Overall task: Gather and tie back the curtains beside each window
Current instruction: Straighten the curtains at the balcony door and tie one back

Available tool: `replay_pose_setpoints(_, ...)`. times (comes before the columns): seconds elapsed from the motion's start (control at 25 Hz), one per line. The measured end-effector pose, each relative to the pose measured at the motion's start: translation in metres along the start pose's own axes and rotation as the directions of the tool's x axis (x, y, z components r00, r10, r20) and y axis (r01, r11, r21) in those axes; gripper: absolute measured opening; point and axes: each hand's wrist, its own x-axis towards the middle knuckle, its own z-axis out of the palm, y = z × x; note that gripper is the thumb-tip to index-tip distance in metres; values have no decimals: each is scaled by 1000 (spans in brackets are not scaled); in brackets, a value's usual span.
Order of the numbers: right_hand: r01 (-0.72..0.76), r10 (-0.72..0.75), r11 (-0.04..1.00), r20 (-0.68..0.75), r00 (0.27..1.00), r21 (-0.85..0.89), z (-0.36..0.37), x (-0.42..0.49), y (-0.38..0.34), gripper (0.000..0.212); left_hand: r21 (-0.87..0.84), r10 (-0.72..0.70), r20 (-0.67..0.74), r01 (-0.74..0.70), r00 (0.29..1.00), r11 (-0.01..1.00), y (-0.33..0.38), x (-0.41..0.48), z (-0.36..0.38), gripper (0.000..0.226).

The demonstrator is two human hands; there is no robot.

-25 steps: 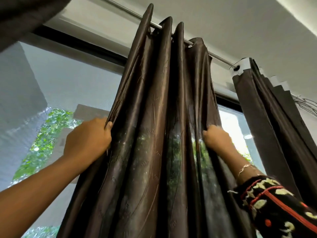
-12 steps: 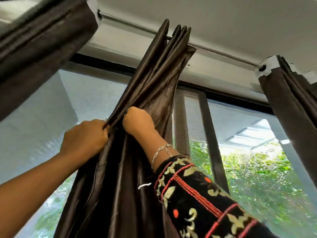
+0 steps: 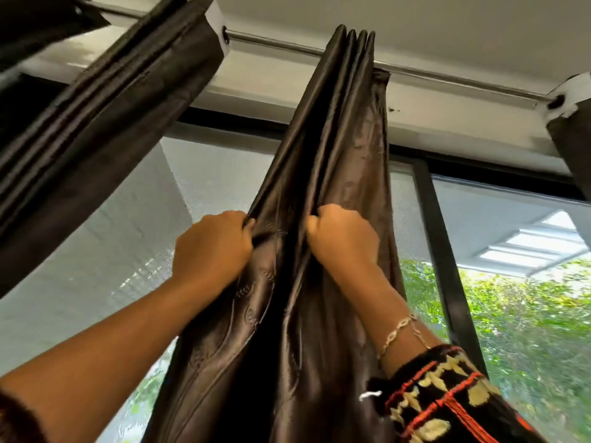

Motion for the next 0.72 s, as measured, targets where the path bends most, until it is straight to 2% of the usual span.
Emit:
replay_pose_setpoints(0.08,-68,60,993,-84,995,-95,-22,-13,23,20,-56,-1,-22,0,1000,998,10,-11,3,30)
replay_pose_setpoints(0.16,-105,92,981,-89,992,-163,-39,-28,43,15,-108,-22,-21,20,1000,994,17,-26,4,27)
replay_pose_setpoints(0.24,-113,105,969,-45,993,-219,-49,-46,58,24,-141,-31,-5,30,999,990,24,-45,3,26)
replay_pose_setpoints(0.36,-113,121,958,15,992,-263,-55,-71,76,25,-191,-47,16,49,999,980,35,-75,-2,25)
replay_pose_setpoints(0.48,-124,143,959,56,988,-255,-57,-96,91,20,-249,-92,87,111,992,962,49,-107,-7,32)
replay_pose_setpoints(0.56,-138,163,962,88,983,-237,-58,-112,98,20,-248,-97,113,123,989,961,60,-132,-9,45)
replay_pose_setpoints(0.64,-147,183,963,147,972,-226,-58,-128,103,22,-169,-42,94,57,995,984,71,-156,-7,65)
replay_pose_setpoints(0.72,-151,193,968,206,959,-201,-55,-145,108,21,-23,171,45,-171,984,985,80,-179,-1,65)
